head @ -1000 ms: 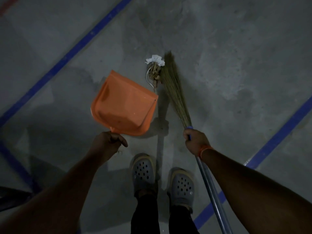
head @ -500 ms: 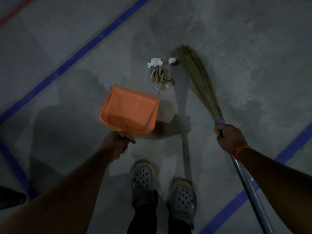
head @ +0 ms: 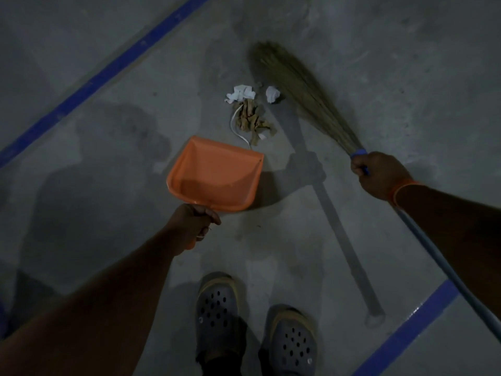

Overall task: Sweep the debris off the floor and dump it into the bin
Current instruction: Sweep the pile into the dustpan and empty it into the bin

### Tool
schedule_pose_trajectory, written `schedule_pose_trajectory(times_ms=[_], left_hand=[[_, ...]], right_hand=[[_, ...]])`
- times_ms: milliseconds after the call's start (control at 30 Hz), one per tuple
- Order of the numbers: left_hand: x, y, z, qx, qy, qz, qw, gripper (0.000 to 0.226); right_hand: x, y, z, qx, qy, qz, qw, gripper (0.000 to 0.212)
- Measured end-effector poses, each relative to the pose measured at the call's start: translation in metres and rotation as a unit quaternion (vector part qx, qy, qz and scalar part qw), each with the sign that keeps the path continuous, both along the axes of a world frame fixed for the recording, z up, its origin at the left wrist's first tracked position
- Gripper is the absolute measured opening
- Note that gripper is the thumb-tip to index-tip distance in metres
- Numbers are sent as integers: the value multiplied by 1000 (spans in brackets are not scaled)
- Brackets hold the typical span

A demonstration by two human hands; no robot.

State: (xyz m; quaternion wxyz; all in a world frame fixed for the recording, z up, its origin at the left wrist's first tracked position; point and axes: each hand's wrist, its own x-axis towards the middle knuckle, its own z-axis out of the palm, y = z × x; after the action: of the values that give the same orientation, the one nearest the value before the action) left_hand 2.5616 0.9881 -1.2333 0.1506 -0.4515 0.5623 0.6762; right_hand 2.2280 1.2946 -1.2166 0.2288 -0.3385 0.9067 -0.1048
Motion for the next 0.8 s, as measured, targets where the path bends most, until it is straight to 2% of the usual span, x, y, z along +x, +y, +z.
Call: schedule_pose_trajectory(times_ms=[67,167,267,367,500,600,800], left_hand=[[-5,0,-5,-4,-7,-8,1000,46],[-14,-1,-9,-11,-7,-21,1000,44],[-26,-5,-11,-16,-15,-28,999,42],[-40,-13,-12,-28,-26,-39,999,34],[-56,-27,-18,-48,-36,-57,997,41],[-65,-41,-21,-62,-43,-78,994,48],[-72,-56,-20,-105,-69,-128,984,39]], right_hand=[[-10,-2,-4,2,4,8,1000,20],[-29,-12,-8,33,-8,24,999,19],[-47,-22,-6,99,-52,82,990,33],[-58,-19,-2,121,-44,112,985,37],[-59,2,-1,146,-39,140,979,37],[-53,18,0,152,-21,176,972,40],[-37,40,-5,138,-32,203,969,47]])
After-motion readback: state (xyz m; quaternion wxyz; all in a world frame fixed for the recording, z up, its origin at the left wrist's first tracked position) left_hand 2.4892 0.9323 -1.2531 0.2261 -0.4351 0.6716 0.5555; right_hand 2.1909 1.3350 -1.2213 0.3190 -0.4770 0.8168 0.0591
